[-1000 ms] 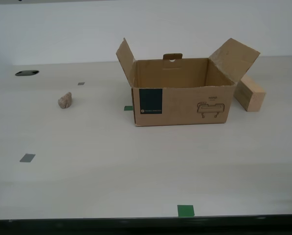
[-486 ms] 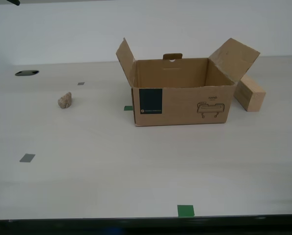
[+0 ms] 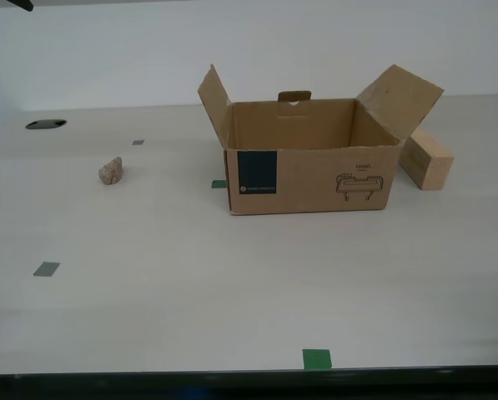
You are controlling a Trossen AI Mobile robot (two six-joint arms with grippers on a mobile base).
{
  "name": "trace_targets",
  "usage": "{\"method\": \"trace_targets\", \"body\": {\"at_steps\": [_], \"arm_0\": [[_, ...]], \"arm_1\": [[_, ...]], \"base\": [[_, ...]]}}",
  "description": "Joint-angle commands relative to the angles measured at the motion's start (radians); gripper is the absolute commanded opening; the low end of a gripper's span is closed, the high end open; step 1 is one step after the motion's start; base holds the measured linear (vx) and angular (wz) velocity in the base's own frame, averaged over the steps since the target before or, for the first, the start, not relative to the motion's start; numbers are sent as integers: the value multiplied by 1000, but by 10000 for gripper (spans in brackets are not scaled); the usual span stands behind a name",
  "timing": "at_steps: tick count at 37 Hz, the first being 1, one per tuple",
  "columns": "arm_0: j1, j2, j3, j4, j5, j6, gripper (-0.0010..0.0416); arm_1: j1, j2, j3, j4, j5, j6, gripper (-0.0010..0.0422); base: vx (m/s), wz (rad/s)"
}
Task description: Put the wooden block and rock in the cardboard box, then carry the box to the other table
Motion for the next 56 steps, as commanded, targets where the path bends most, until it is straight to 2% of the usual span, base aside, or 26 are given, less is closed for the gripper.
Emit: {"method": "trace_targets", "body": {"at_steps": [1, 9, 15, 32, 34, 38, 40, 44, 50, 56], "arm_0": [[-22, 38, 0, 3, 4, -2, 355], [-72, 131, 1, 8, 4, -2, 355], [-79, 202, 1, 12, 3, -48, 355], [-82, 397, 0, 67, -8, -80, 355], [-83, 417, 0, 68, -37, -84, 353], [-89, 451, 0, 83, -173, -123, 349], [-91, 457, 0, 98, -214, -124, 346], [-93, 464, 0, 115, -213, -126, 342], [-103, 464, 0, 120, -213, -157, 335], [-111, 471, 0, 133, -214, -165, 325]], "arm_1": [[0, 0, 0, -2, 5, 7, 389], [1, 1, -2, -1, 5, 10, 389], [1, 1, -2, 0, 5, 10, 389], [0, 1, -2, -13, 5, 8, 389], [0, 1, -2, -16, 5, 7, 389], [0, 1, -2, -20, 4, 6, 389], [0, 1, -3, -20, 4, 5, 389], [0, 1, -3, -23, 4, 4, 389], [0, 1, -3, -24, 4, 1, 389], [0, 1, -3, -24, -5, -7, 389]], "base": [[0, 0], [0, 0], [0, 0], [0, 0], [0, 0], [0, 0], [0, 0], [0, 0], [0, 0], [0, 0]]}}
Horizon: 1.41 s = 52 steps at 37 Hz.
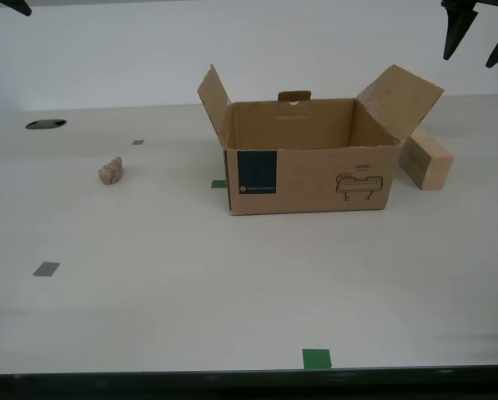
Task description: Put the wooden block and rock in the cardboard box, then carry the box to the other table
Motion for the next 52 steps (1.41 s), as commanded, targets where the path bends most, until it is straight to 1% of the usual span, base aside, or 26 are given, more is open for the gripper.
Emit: {"method": "trace_targets", "body": {"at_steps": [1, 5, 11, 18, 20, 26, 27, 32, 34, 38, 42, 47, 50, 52], "arm_0": [[-4, 3, 0, 4, -5, -15, 323], [-3, 3, -20, 34, -5, -23, 317], [-4, 3, -75, 64, -5, -51, 313], [-4, 3, -170, 188, -5, -51, 313], [-4, 3, -188, 211, -5, -51, 314], [-3, 3, -231, 246, -9, -51, 310], [-2, 3, -238, 253, -16, -51, 310], [-2, 3, -281, 306, -98, -50, 306], [-2, 3, -298, 321, -106, -50, 307], [-1, 3, -333, 344, -106, -50, 310], [-1, 3, -369, 388, -115, -51, 305], [-1, 3, -407, 420, -179, -51, 298], [0, 3, -425, 431, -203, -51, 297], [0, 3, -431, 435, -209, -51, 299]], "arm_1": [[0, 0, 1, -1, -6, -2, 389], [0, 0, 1, -1, -6, -5, 389], [0, 1, 1, -5, -10, -9, 389], [0, 1, 1, -8, -23, -9, 389], [0, 1, 1, -8, -32, -9, 389], [0, 1, 1, -7, -32, -9, 389], [0, 1, 1, -7, -32, -9, 389], [0, 1, 1, -6, -32, -9, 389], [0, 1, 1, -6, -32, -9, 389], [0, 1, 1, -6, -32, -8, 389], [0, 1, 1, -6, -32, -8, 389], [0, 1, 1, -8, -32, -8, 389], [0, 1, 1, -8, -32, -8, 389], [0, 1, 1, -8, -32, -8, 389]], "base": [[0, 0], [0, 0], [0, 0], [0, 0], [0, 0], [0, 0], [0, 0], [0, 0], [0, 0], [0, 0], [0, 0], [0, 0], [0, 0], [0, 0]]}}
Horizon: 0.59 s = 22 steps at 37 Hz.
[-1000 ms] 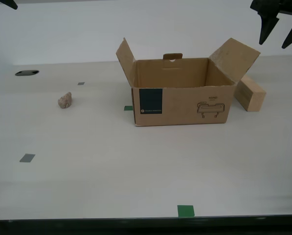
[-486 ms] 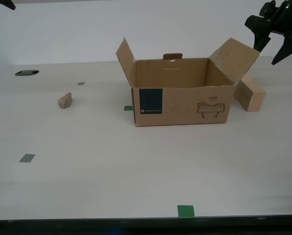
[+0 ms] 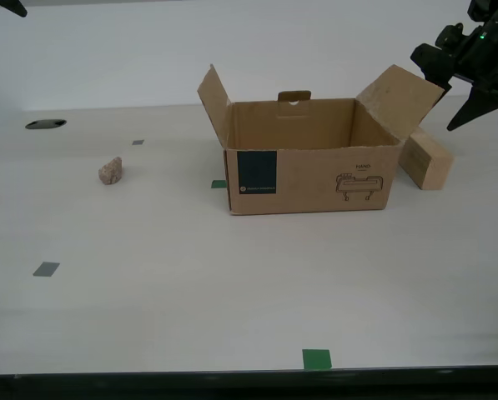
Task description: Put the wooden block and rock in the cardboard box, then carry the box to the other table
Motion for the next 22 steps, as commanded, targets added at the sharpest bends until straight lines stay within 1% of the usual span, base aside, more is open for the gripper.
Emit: {"method": "trace_targets", "body": {"at_steps": [1, 9, 22], "arm_0": [[1, 0, -15, 12, -18, -3, 300], [2, 0, -45, 33, -18, -5, 313], [4, 0, -88, 65, -18, -5, 292]], "arm_1": [[0, 0, 1, -2, -1, -1, 389], [0, 0, 1, -2, -1, -2, 389], [0, 2, 0, -1, -1, -1, 389]], "base": [[0, 0], [0, 0], [0, 0]]}}
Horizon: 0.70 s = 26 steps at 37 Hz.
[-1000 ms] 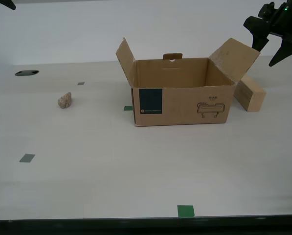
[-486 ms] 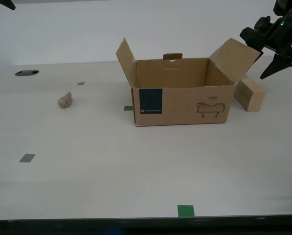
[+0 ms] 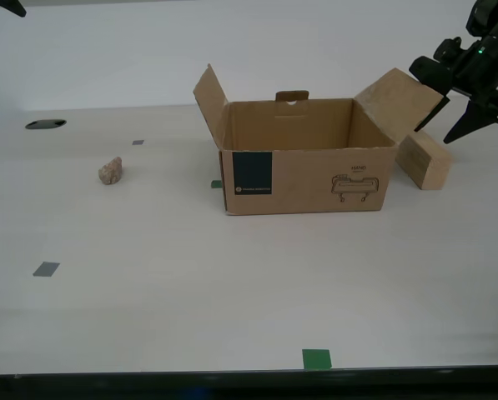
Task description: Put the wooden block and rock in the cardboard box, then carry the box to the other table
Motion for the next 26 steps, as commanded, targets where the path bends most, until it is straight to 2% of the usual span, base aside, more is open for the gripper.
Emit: {"method": "trace_targets", "body": {"at_steps": [1, 13, 19, 26], "arm_0": [[0, 0, -21, 19, -4, -5, 293], [0, 0, -79, 74, -4, -14, 311], [0, 0, -80, 77, -4, -14, 299], [0, 0, -80, 78, -4, -14, 283]], "arm_1": [[0, 7, 0, 1, -1, -1, 389], [0, 103, -1, -3, -1, 16, 389], [0, 204, -1, 30, -2, 45, 389], [1, 343, 6, 110, -2, 48, 389]], "base": [[0, 0], [0, 0], [0, 0], [0, 0]]}}
